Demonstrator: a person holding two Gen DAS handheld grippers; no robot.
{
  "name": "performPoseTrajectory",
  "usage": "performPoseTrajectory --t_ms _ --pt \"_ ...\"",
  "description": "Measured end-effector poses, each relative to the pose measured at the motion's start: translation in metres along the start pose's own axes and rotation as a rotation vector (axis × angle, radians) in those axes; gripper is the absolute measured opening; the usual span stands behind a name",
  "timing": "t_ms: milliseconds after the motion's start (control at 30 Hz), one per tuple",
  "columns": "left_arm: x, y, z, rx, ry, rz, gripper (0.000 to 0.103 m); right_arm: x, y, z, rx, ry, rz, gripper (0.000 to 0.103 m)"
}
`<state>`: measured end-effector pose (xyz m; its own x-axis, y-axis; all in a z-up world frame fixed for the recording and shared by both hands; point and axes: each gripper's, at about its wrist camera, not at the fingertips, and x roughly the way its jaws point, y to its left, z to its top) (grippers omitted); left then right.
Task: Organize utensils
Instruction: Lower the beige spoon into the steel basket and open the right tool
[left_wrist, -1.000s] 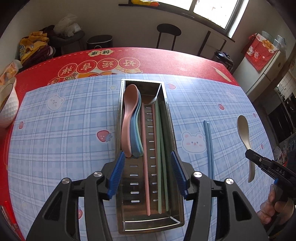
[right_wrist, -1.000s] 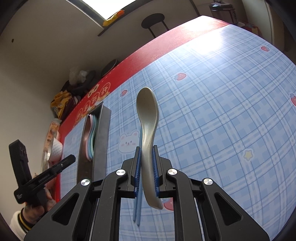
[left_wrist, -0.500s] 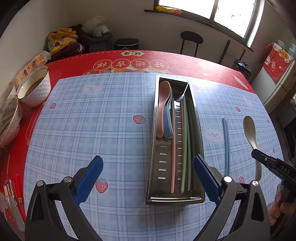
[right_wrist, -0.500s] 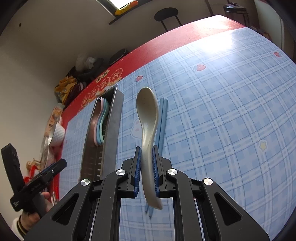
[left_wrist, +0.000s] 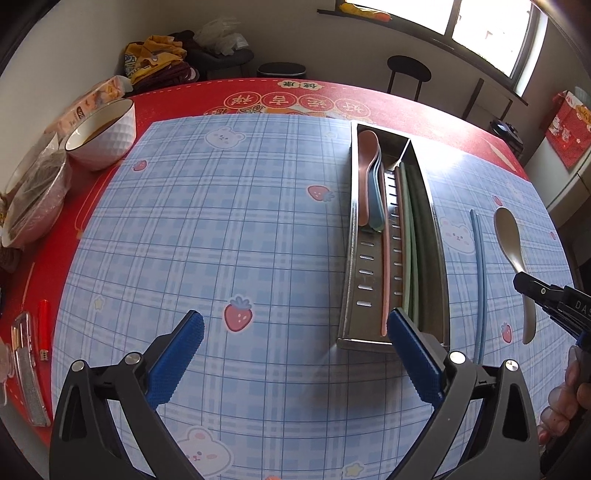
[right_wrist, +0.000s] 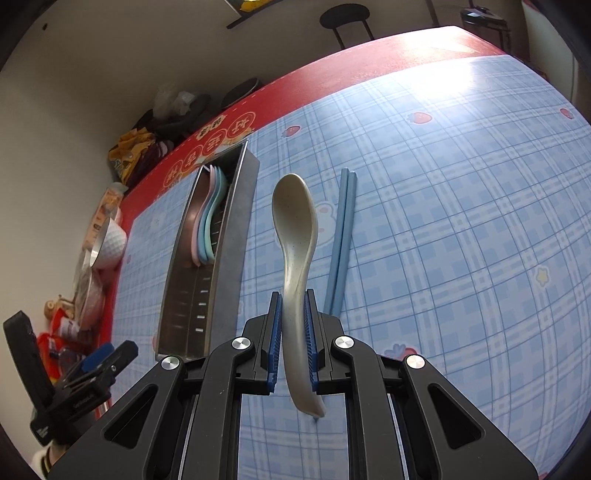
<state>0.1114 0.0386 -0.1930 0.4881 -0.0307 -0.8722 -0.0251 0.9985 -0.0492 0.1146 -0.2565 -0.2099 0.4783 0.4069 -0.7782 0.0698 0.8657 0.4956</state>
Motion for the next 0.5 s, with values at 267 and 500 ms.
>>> performPoseTrajectory --t_ms 267,500 --pt "0.004 0.024 -0.004 -0.046 0.022 0.006 0.097 0.011 0.02 0.003 -0.038 0.021 0.013 0.012" --pt "0.006 0.04 -0.01 -0.067 0.031 0.005 0.097 0.023 0.042 0.011 -0.071 0.036 0.016 0.012"
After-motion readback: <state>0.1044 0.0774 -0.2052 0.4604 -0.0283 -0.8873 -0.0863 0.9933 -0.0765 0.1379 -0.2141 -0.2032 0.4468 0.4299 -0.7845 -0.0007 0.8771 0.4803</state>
